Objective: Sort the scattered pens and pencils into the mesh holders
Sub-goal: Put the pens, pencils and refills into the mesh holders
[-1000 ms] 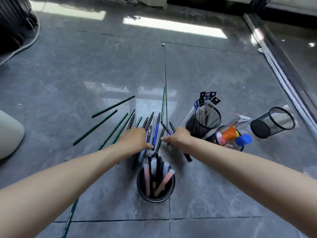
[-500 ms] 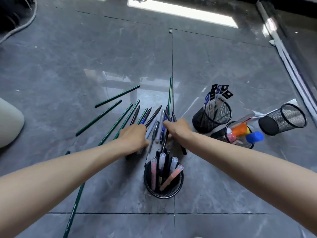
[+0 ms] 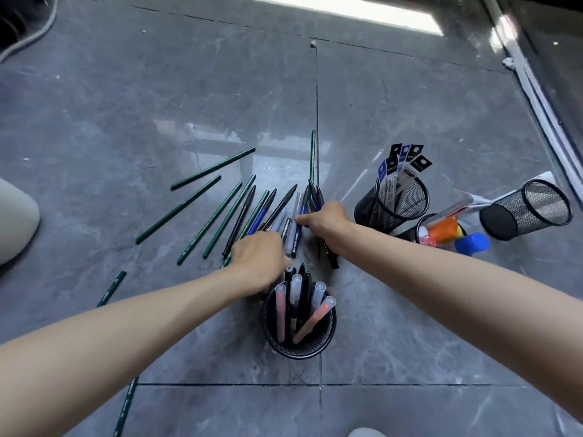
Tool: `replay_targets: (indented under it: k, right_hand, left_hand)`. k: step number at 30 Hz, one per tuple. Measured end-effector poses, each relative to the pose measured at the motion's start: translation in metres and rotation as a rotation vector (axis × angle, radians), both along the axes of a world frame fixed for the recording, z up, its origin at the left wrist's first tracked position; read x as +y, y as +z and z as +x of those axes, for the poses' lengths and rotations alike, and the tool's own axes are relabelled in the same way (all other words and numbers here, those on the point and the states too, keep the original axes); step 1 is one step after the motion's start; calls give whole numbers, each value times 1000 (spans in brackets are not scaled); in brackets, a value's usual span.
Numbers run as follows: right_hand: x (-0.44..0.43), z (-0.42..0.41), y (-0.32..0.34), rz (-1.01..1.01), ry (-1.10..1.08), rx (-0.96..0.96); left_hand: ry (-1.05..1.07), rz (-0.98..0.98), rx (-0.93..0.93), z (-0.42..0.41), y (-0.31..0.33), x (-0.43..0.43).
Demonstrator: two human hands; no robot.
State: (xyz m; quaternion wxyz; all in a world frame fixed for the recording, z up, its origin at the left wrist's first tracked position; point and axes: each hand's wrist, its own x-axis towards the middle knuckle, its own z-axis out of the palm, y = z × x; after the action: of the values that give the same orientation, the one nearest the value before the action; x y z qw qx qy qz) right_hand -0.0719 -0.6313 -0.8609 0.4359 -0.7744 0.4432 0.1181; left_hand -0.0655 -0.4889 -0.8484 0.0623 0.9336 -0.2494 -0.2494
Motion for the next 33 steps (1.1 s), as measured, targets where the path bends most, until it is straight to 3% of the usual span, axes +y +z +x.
replay_targets:
  k: [5,13,16,22,27,29,33]
  right_hand:
    - [-2,-2,-2,106,-1,32]
    - [4,-18,4,-117,366,148]
    - [8,-31,3,-116,337,108]
    - [-6,-38,31,358,-50,-59]
    - [-7,-28,62,901,-329,-246]
    - [-3,-25,69,1006,-348,-311]
    - [1,-21,72,1035,-305,-395]
  left_hand:
    - [153,-120,3,15,6,10]
    - [229,-247,160,33,12,19]
    - [221,-295,181,32,12,19]
    - [226,-476,250,33,18,22]
    - [349,-739,347,38,34,12]
    - [402,-812,359,41,42,7]
    - [414,-905,387,41,53,-3]
